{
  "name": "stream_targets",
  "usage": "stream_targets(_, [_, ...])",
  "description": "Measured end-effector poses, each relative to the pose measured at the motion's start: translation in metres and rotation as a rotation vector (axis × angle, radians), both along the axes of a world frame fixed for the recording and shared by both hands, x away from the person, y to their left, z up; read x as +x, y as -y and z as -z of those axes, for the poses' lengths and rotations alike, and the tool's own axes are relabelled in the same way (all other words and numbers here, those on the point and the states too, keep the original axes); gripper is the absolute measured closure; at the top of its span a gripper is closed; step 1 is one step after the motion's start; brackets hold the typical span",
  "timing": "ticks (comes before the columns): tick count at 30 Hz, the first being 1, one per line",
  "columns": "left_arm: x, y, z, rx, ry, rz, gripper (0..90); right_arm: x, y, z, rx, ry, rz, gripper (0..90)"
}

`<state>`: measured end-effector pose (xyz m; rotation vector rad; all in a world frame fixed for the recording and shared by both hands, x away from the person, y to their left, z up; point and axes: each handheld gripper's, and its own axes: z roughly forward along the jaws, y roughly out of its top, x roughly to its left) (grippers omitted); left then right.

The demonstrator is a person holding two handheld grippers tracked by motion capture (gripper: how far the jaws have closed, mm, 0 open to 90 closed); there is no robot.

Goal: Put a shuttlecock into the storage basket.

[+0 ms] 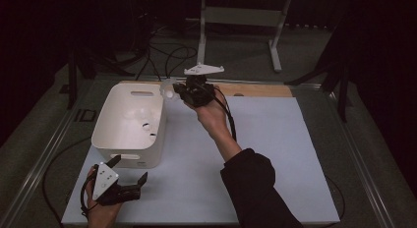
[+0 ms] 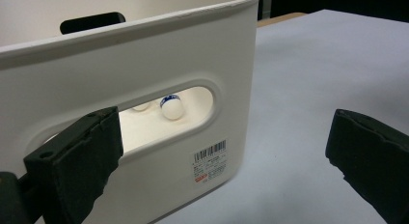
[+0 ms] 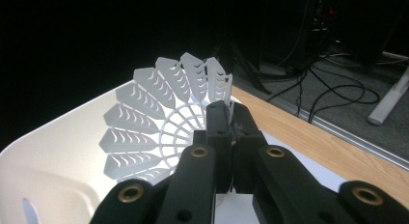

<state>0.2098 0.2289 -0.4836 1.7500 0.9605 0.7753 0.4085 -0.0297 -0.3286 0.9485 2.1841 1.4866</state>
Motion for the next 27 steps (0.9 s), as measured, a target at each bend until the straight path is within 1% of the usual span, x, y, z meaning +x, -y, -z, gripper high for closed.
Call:
stream_targets(8, [0.001, 0.001, 0.000, 0.003, 0.000, 0.003, 0.2, -0.002, -0.005, -0.001, 0.013, -0.002, -0.014, 88.8])
stream_targets(27, [0.001, 0.000, 0.000, 0.002, 0.000, 0.002, 0.3, -0.007, -0.017, -0.001, 0.017, 0.003, -0.049, 88.8])
